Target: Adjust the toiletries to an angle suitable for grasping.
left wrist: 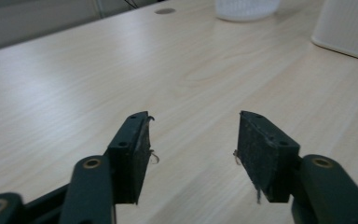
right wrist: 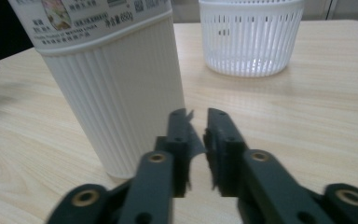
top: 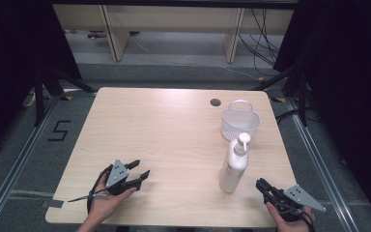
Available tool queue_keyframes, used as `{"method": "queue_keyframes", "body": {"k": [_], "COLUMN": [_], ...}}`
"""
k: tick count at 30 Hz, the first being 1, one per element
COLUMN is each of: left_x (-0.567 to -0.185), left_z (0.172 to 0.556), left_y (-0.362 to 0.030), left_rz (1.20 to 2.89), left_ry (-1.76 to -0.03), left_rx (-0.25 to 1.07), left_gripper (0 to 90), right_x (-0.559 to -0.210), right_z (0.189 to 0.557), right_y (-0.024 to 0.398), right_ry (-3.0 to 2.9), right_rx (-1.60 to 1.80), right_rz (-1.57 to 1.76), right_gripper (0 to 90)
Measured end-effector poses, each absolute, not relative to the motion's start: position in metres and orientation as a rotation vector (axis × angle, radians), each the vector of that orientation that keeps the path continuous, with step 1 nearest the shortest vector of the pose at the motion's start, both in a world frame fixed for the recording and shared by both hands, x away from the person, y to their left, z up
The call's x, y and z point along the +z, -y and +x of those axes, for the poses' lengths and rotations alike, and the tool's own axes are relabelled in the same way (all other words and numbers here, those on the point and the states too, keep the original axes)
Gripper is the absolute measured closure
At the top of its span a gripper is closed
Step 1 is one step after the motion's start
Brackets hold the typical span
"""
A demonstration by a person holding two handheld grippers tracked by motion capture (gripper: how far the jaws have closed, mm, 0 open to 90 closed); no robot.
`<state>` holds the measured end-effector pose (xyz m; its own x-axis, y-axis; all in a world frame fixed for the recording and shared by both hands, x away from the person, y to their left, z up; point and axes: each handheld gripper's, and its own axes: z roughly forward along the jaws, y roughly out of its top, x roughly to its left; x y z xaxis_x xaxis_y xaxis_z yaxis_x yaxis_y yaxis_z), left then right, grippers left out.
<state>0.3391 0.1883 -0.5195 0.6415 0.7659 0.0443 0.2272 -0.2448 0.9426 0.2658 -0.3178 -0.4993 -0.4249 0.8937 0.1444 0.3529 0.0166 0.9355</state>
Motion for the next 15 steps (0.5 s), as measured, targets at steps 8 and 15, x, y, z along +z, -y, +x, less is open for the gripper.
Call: {"method": "queue_keyframes", "body": {"k": [8,15], "left_x": [-0.523,-0.522], "left_z": [0.335,0.334], "left_y": [-0.208,-0.210], "left_rz": [1.635,1.629], "left_ry": [-0.933,-0.944], "left_rx": [0.656,0.662], "left_gripper": [59.2,58.7], "right_x": [-0.484,-0.466], "right_z": [0.264,0.264], "right_y": [0.311,0.297], "right_ry": [-1.815,-1.837], "right_rx": [1.473,1.524], "right_rz": [1.177,1.125], "right_gripper": [90.0,90.0]}}
